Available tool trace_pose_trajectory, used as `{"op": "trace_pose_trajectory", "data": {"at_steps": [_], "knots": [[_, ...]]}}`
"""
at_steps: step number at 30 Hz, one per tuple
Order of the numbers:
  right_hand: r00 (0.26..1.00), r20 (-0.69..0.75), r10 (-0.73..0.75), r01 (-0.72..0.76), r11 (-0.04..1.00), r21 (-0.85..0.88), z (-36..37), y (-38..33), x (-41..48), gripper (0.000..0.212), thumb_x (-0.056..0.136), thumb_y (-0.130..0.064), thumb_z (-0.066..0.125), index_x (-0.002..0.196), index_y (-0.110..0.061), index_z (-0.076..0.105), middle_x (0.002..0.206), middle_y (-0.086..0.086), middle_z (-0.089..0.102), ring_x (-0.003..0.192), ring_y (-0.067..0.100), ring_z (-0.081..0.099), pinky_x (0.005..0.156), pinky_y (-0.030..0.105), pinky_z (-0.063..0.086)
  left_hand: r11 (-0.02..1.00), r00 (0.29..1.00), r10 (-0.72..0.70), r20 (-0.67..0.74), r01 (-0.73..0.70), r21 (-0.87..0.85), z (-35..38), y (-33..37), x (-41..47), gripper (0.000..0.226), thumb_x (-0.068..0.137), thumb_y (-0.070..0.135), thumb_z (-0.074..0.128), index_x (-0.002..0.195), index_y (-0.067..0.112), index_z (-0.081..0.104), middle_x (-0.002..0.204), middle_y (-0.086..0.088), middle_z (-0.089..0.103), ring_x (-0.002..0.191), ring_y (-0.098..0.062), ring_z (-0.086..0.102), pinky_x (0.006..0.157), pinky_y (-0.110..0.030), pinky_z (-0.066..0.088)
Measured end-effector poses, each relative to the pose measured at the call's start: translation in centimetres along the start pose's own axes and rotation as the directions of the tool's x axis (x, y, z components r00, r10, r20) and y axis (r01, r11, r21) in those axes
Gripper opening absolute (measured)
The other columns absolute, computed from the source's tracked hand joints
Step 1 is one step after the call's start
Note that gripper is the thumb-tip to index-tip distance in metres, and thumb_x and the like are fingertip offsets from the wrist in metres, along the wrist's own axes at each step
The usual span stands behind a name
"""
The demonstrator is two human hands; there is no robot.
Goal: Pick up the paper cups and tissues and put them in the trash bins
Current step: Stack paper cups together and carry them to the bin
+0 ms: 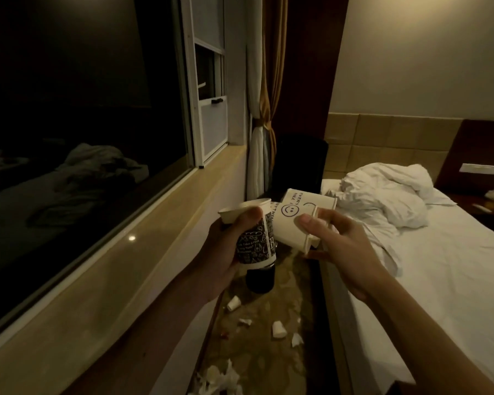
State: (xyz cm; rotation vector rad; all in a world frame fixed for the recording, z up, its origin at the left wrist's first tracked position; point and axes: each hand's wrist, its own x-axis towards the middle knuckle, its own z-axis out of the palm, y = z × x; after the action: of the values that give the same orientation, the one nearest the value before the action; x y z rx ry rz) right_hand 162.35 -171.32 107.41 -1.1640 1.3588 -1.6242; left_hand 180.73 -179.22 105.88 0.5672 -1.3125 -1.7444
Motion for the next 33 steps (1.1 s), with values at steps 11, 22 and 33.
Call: {"op": "trace_pose_trajectory", "data": {"at_steps": [11,22,33], "knots": [[0.99,0.082,0.116,-0.114,0.993,-0.027,-11.4,6.0,19.9,0.068,0.059,-0.052,0.079,0.116,-0.016,0.066,0.107,0.001,0.074,0.097,0.019,0.071,0.082,0.043,0.059,0.987,0.984,-0.149,-0.095,0.141,-0.081,3.5,-7.1,19.4,0.048,0.081,0.047,0.067,0.113,0.012,0.068,0.102,-0.017,0.073,0.085,-0.029,0.072,0.068,-0.034,0.059],[0.93,0.03,0.366,-0.365,0.931,-0.028,-17.4,18.4,26.5,0.045,0.065,-0.051,0.077,0.1,-0.023,0.075,0.101,0.002,0.075,0.093,0.019,0.072,0.07,0.031,0.059,0.872,0.883,-0.463,-0.074,0.438,-0.219,0.9,-19.6,28.9,0.084,0.061,0.053,0.087,0.128,0.009,0.062,0.121,-0.025,0.064,0.097,-0.033,0.069,0.074,-0.038,0.057],[0.72,-0.045,0.693,-0.693,0.721,0.011,-15.9,28.8,39.3,0.042,0.075,-0.042,0.062,0.109,-0.017,0.065,0.108,0.013,0.068,0.09,0.028,0.07,0.059,0.027,0.056,0.759,0.771,-0.618,-0.155,0.533,-0.375,-7.5,-26.9,41.2,0.036,0.081,0.036,0.074,0.108,0.013,0.073,0.115,-0.022,0.069,0.107,-0.037,0.066,0.104,-0.061,0.042]]}}
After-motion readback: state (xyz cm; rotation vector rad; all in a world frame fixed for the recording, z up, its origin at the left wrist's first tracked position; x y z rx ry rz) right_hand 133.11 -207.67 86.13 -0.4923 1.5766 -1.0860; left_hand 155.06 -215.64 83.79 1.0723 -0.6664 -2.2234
